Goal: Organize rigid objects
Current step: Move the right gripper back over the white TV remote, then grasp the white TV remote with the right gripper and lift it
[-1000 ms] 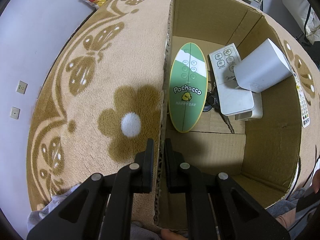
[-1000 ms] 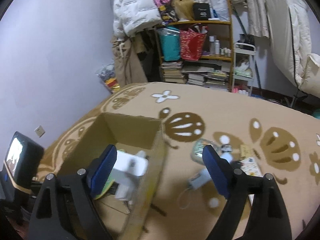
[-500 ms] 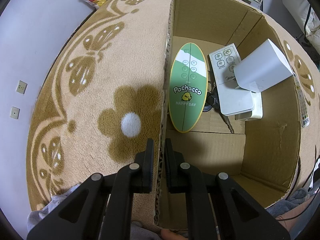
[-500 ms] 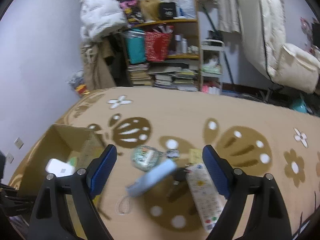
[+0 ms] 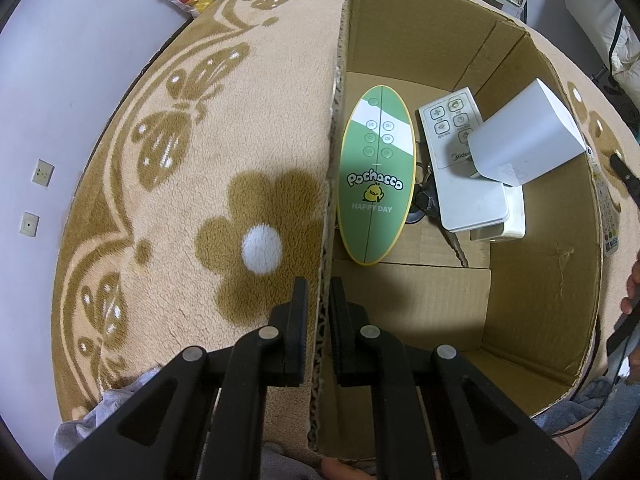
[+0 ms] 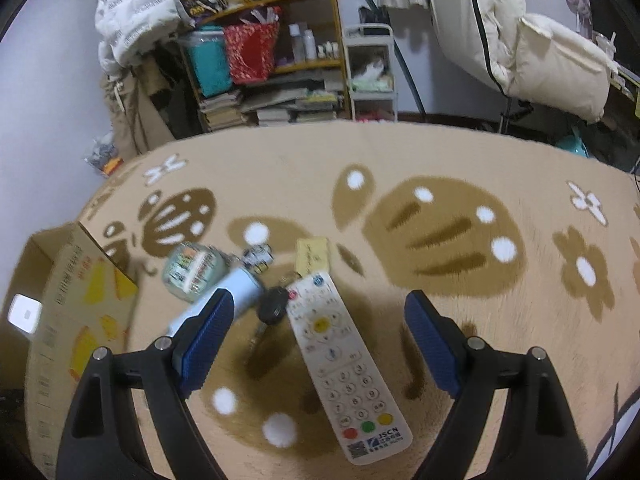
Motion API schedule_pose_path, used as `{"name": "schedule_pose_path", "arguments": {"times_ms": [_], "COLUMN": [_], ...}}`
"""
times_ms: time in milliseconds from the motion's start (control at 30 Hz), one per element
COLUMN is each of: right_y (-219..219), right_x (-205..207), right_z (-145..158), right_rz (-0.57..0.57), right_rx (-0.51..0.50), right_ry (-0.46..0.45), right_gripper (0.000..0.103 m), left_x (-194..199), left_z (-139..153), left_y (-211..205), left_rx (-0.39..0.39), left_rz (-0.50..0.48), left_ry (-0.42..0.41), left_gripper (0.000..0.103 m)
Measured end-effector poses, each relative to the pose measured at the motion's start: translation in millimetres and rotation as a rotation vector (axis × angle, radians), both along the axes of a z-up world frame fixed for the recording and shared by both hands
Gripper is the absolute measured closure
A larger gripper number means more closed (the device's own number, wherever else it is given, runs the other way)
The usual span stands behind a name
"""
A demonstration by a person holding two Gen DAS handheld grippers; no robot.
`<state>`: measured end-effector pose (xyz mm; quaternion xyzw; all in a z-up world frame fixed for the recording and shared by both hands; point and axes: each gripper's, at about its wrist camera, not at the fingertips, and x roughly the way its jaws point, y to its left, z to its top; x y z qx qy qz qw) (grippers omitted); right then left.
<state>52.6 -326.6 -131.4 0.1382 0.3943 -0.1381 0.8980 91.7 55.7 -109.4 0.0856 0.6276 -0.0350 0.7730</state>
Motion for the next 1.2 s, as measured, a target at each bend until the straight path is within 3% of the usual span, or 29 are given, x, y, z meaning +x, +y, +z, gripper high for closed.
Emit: {"name": "schedule_pose_path", "arguments": {"times_ms": [233, 300, 500, 667, 1200], "right_y": [4, 8, 18, 19, 13], "right_x": [3, 4, 8, 4, 1], "right_z": [-29, -31, -42, -41, -39], "right_rz": [-0.007, 0.009, 0.035, 0.037, -0.005], "right_rx": [-0.025, -0.043, -0.108, -0.089, 0.014], "right_ry": [0.08, 0.096, 0.157, 0.156, 0.14], "right_gripper": [0.012, 0.025, 0.048, 0.059, 0.059], "left_x": [0, 0, 0, 0, -1], "left_z": [0, 0, 0, 0, 0], "left_y": [0, 0, 0, 0, -2], "left_rx": [0.0, 0.0, 0.0, -0.001, 0.003], "left_rz": [-0.001, 0.0, 0.0, 0.0, -0.004], "left_ry": [0.0, 0.0, 0.0, 0.001, 0.0], "left_gripper": [0.094, 0.094, 0.094, 0.094, 0.095]}}
